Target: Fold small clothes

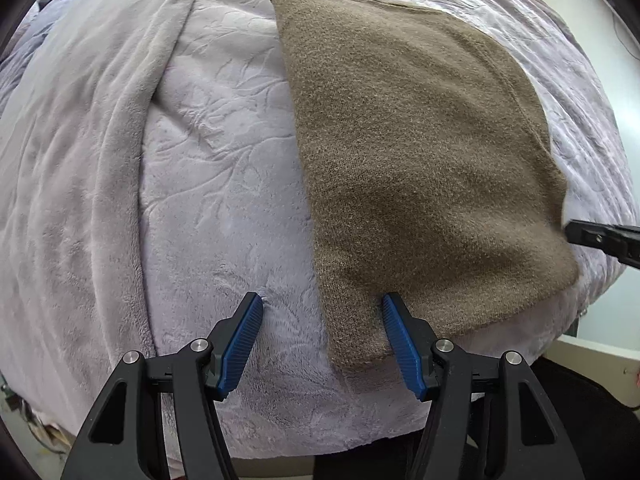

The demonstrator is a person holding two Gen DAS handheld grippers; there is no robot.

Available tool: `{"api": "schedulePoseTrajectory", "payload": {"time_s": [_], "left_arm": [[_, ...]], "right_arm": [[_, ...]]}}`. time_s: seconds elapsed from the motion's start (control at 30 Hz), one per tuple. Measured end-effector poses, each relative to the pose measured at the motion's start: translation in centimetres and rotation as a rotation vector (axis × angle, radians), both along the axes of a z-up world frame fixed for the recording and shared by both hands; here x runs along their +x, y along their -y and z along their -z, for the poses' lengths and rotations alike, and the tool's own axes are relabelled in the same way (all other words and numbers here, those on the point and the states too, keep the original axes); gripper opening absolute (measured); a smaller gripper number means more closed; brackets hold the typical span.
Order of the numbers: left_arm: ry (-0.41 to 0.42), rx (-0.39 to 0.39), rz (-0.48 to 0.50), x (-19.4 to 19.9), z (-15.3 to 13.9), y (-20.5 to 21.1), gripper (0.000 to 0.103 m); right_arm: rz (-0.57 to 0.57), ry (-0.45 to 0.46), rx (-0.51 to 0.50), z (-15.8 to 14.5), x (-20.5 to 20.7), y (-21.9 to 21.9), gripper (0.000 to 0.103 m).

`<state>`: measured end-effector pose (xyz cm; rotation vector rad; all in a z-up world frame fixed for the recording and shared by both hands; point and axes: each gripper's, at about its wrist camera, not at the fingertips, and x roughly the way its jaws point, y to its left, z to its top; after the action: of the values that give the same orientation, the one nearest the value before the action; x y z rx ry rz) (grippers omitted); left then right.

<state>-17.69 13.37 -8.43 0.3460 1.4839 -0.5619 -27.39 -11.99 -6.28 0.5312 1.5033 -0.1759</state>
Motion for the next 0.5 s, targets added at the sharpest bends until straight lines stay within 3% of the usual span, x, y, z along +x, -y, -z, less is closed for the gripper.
{"api": "schedulePoseTrajectory", "payload": {"time_s": [0.23,0.5], "left_arm": [[-0.002,0.009,-0.064,-1.1,-0.3,0.1,0.064],[0.017,0.051,-0.068,-1.4,-1.4,1.1,0.064]], "right_arm": [[-0.040,-0.021,-0.042,-1.6,-1.5,1.0,0.008],[-0.037,0.002,-0.066,-3.3,-1.0,2.6,0.008]]}}
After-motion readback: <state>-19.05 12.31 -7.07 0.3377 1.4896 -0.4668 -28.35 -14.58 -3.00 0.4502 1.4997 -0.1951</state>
